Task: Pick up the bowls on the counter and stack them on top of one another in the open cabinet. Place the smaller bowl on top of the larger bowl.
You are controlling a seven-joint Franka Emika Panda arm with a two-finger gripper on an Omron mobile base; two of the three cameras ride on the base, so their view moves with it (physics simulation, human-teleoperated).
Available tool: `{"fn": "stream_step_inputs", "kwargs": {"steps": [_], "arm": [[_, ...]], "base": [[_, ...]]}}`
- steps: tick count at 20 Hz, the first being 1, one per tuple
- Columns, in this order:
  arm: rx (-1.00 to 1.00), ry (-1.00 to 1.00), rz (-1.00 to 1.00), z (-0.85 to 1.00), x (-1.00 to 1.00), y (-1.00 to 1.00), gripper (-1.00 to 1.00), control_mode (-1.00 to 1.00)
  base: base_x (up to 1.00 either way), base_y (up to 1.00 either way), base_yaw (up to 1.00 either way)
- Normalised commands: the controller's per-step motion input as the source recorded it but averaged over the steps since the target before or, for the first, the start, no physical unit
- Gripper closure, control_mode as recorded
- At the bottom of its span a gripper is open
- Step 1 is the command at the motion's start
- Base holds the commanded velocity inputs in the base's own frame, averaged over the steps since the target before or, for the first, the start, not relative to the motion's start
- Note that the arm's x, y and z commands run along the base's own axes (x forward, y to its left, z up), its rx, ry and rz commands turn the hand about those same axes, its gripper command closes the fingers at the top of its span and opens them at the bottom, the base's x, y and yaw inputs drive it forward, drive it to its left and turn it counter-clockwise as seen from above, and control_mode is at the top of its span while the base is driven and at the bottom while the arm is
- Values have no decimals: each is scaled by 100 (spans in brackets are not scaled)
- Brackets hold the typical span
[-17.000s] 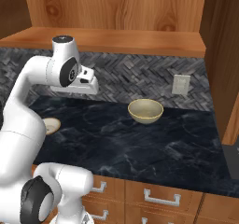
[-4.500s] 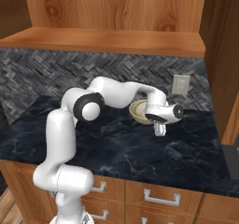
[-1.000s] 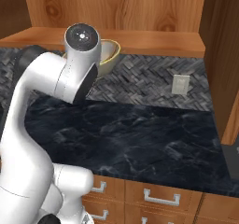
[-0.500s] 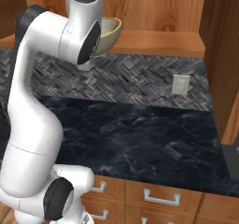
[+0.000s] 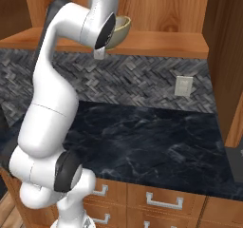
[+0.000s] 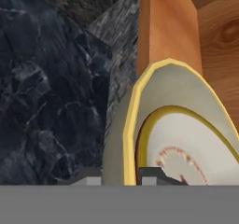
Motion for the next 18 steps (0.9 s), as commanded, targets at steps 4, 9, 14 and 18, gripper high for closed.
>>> {"fn": "stream_step_inputs", "kwargs": {"steps": [4, 9, 14, 18], "arm": [[2, 0, 0, -5, 94, -2, 100, -100], [3, 0, 0, -27, 83, -5, 100, -100], [2, 0, 0, -15, 55, -3, 100, -100], [4, 1, 0, -1, 18, 0, -100, -100]], "base": [[0, 0, 0], [0, 0, 0], [0, 0, 0], [0, 0, 0]]}}
